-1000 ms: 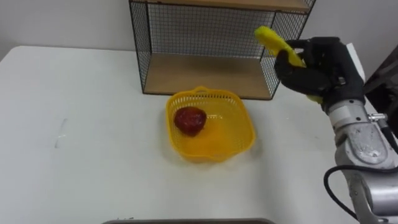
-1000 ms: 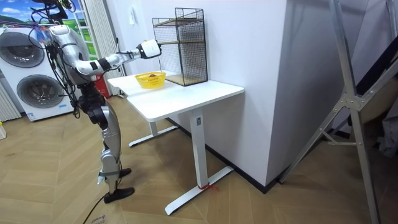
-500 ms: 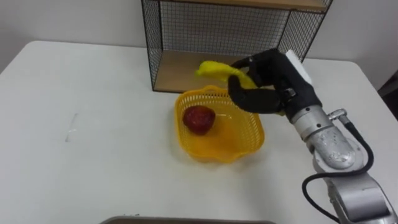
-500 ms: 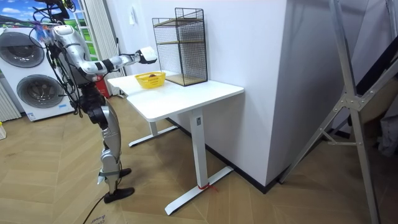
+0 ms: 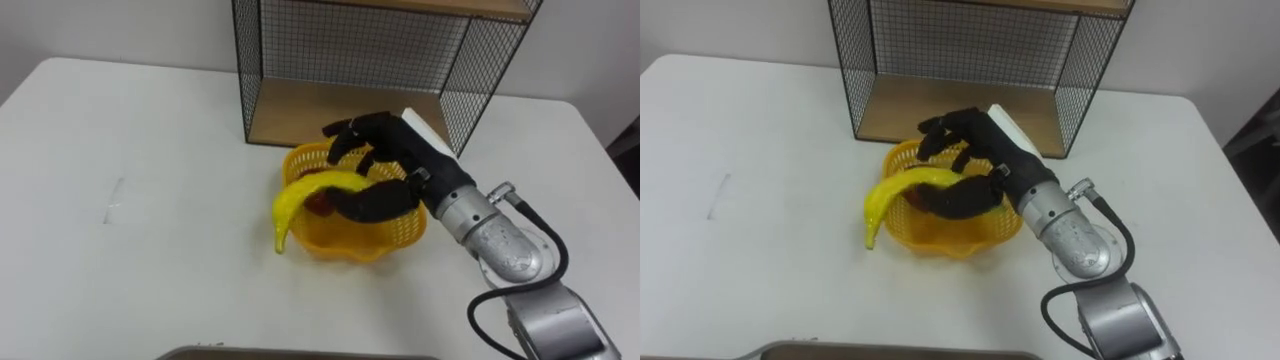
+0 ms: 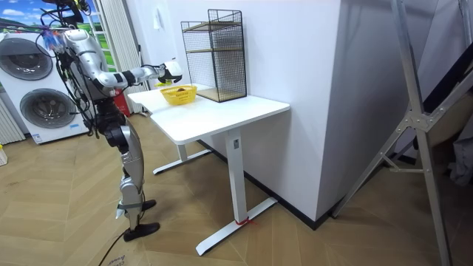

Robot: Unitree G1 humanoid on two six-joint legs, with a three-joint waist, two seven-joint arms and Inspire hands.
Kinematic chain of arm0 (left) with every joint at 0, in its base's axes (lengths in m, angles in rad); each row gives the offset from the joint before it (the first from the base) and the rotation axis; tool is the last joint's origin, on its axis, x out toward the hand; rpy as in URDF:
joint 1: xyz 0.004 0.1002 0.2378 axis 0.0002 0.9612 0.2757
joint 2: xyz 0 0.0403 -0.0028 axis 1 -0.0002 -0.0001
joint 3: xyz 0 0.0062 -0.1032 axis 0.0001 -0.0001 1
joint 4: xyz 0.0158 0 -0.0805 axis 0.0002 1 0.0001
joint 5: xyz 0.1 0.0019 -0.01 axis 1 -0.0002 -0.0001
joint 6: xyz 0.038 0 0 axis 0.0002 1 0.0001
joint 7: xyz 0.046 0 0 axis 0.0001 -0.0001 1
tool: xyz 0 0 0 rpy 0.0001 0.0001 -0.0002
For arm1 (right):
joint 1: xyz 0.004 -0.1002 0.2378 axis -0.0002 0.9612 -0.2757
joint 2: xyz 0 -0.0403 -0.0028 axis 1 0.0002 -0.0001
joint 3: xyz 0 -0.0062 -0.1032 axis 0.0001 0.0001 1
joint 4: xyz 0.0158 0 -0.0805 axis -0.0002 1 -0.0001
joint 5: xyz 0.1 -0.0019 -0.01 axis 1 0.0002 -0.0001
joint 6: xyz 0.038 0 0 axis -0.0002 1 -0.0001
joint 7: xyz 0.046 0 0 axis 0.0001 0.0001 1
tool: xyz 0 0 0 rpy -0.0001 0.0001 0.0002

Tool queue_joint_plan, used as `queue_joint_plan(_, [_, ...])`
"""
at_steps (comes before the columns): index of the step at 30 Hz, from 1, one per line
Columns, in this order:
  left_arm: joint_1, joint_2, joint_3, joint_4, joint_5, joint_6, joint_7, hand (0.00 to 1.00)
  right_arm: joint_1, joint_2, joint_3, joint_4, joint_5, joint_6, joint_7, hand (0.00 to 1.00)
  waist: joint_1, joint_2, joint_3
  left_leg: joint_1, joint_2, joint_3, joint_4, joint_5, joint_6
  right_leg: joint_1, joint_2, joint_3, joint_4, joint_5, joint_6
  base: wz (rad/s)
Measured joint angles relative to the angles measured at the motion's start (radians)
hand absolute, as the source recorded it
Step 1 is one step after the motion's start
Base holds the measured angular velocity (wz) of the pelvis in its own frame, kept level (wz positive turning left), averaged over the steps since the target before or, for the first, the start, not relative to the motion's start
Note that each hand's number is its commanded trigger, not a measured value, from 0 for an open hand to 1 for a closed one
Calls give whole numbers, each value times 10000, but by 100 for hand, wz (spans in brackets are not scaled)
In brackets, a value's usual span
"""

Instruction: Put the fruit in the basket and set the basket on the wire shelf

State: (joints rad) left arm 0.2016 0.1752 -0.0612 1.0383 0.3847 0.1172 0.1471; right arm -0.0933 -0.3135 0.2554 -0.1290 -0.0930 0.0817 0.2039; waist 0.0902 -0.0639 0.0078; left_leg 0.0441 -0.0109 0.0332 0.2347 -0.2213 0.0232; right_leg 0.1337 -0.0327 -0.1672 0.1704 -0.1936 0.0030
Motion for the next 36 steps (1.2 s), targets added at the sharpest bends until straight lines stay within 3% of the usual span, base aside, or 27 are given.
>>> queue_joint_plan(15, [-1, 1, 2, -9, 1, 157, -1, 0, 180, 77, -1, 0, -8, 426, 66, 0, -18, 48, -47, 40, -3, -33, 31, 2, 1, 71, -2, -30, 2, 0, 0, 0])
queue_joint_plan(32, [-8, 2, 46, -20, 3, 61, -2, 0, 222, 187, -138, 0, -293, 404, -33, 0, -56, 35, -55, 37, -8, -50, 26, 3, 2, 74, -2, -42, -2, 0, 0, 0])
queue_joint_plan(36, [21, 0, 319, -4, -41, -45, -5, 0, 216, 192, -567, -173, 535, 398, -70, 0, -45, 31, -58, 34, -7, -33, 30, 3, 3, 71, 0, -24, -2, 1, 0, 0])
